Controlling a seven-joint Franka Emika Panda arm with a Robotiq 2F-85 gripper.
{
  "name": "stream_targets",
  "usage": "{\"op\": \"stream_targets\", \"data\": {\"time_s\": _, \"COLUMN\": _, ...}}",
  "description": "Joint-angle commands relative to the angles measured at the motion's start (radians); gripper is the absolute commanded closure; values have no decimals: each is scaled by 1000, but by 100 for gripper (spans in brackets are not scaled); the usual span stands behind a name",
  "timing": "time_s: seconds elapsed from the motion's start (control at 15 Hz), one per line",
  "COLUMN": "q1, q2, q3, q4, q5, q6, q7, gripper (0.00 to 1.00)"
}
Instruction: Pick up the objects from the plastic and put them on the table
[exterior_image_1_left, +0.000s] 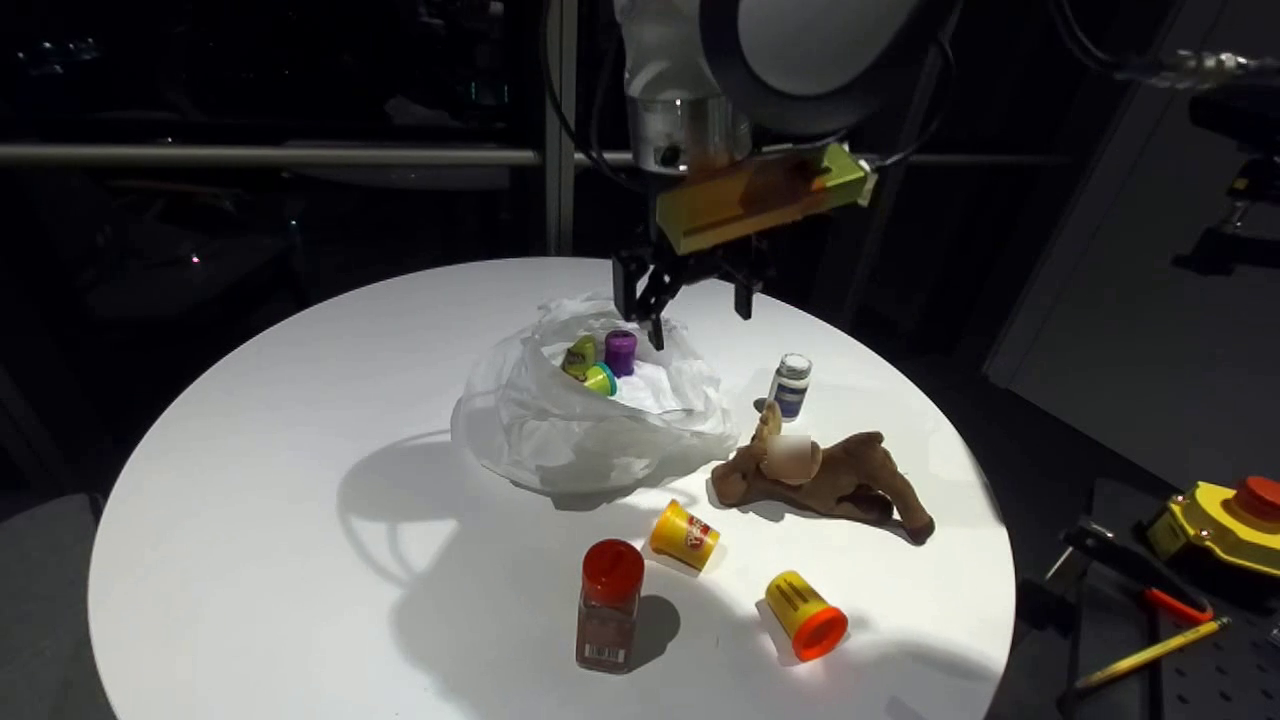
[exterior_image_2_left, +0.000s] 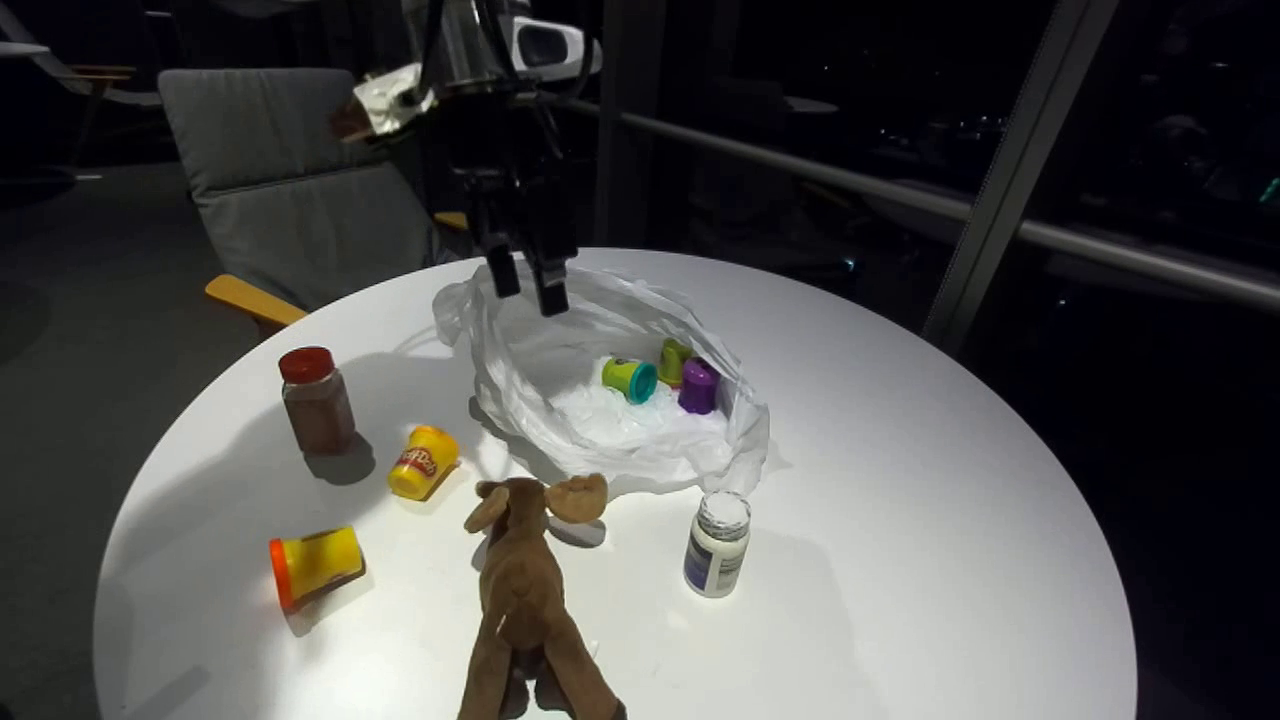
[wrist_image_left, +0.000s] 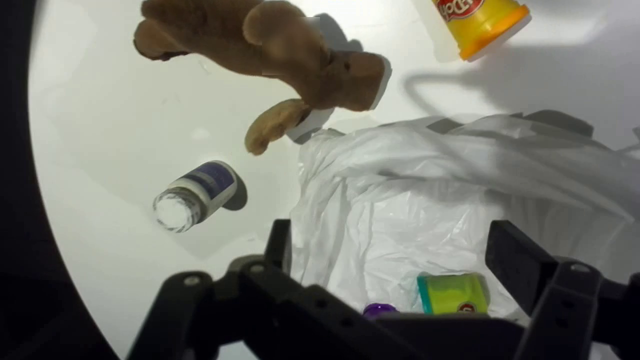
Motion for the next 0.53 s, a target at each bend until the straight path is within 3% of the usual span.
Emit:
{"op": "stream_targets", "data": {"time_s": 0.0, "q1": -29, "q2": 26, "q3": -3, "q4": 163, "q5": -17, "q6": -167, "q7": -71, "gripper": 0}}
{"op": "stream_targets", "data": {"time_s": 0.07, "q1": -25, "q2": 1, "q3": 8, "q4": 79, "q5": -11, "q6": -99, "q7": -27, "gripper": 0}}
{"op": "stream_targets", "data": {"time_s": 0.47, "q1": -28, "q2": 14, "q3": 12, "q4": 85, "q5": -9, "q6": -112, "q7": -32, "gripper": 0}}
